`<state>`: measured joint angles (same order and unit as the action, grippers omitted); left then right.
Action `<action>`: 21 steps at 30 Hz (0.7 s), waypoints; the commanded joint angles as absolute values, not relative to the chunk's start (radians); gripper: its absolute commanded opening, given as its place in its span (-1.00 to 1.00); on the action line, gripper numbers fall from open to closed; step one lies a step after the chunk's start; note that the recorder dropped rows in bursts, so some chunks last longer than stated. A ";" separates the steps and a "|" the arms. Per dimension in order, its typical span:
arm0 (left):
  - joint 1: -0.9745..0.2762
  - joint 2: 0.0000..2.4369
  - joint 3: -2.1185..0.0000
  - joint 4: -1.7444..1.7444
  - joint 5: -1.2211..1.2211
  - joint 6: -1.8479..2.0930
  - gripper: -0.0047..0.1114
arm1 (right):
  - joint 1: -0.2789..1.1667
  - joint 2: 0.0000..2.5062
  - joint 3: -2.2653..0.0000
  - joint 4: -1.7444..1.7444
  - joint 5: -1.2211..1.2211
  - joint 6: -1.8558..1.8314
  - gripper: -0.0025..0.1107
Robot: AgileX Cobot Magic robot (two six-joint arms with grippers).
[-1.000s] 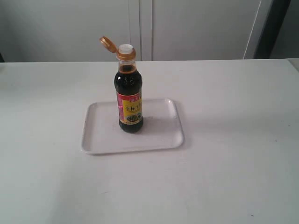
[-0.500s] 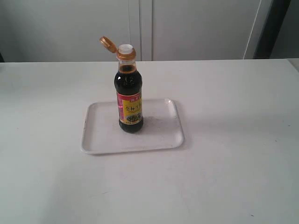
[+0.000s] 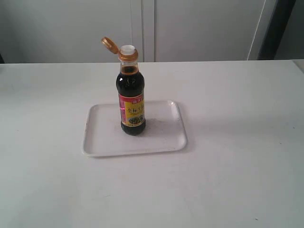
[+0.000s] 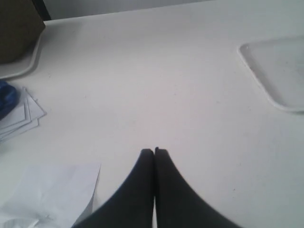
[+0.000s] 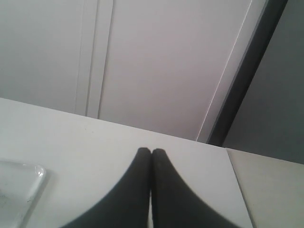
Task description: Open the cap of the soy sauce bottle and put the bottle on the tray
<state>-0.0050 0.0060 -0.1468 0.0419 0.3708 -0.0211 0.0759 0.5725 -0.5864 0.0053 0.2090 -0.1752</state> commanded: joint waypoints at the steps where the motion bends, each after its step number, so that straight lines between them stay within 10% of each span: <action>1: 0.000 0.000 -0.100 0.019 0.366 -0.026 -0.92 | 0.070 0.568 -0.582 0.010 0.210 -0.180 -0.96; 21: 0.000 0.000 0.000 -0.034 0.236 -0.034 -0.92 | 0.070 0.568 -0.582 0.007 0.210 -0.180 -0.96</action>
<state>-0.0014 0.0041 -0.0047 -0.0143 0.2499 -0.0235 0.0759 0.5725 -0.5864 0.0053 0.2116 -0.1752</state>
